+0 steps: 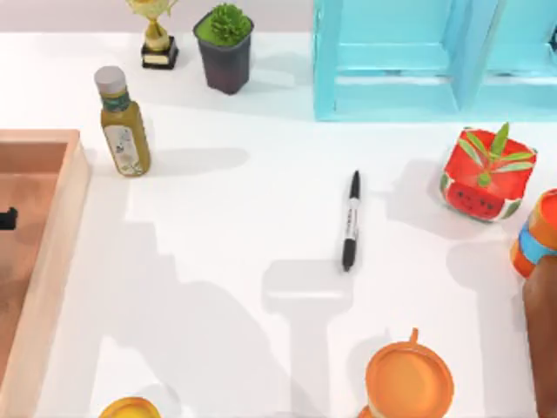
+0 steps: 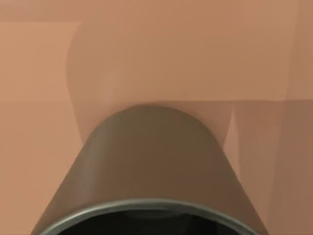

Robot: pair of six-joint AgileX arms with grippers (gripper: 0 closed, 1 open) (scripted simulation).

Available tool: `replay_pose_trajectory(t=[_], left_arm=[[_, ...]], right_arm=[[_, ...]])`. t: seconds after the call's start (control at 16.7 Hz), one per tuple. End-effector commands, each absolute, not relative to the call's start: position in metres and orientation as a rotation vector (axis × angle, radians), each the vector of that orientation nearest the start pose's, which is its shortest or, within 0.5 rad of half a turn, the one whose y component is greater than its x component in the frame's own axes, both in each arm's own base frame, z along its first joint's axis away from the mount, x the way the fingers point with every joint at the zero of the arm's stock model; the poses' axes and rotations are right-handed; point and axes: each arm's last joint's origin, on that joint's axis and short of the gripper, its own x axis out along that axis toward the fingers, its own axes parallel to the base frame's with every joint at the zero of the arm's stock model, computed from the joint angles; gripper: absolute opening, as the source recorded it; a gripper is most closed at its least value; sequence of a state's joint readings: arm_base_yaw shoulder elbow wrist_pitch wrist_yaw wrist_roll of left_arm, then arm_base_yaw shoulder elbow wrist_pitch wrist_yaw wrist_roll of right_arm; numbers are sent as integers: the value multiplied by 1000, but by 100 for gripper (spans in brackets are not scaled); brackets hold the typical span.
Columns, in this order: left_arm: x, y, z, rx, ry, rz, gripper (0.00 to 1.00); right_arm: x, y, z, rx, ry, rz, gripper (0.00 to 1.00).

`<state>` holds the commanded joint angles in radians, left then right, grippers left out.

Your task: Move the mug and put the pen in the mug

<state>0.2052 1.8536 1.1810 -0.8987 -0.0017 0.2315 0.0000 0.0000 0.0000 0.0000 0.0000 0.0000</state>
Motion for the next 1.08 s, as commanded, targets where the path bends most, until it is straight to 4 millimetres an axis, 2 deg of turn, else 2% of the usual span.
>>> replay_pose_trajectory(t=[0.18,0.24,0.84,1.08], left_arm=[[321,69,148,19,1572,-16,2],[321,69,148,19,1572,-16,0],[323,69,151,14,1564,-6,0],[342,65,179,-35,1503,67,0]], right_arm=[[106,-1,160,0,0,0,100],[106,-1,160,0,0,0,100],[106,-1,160,0,0,0,100],[106,-1,160,0,0,0,100]])
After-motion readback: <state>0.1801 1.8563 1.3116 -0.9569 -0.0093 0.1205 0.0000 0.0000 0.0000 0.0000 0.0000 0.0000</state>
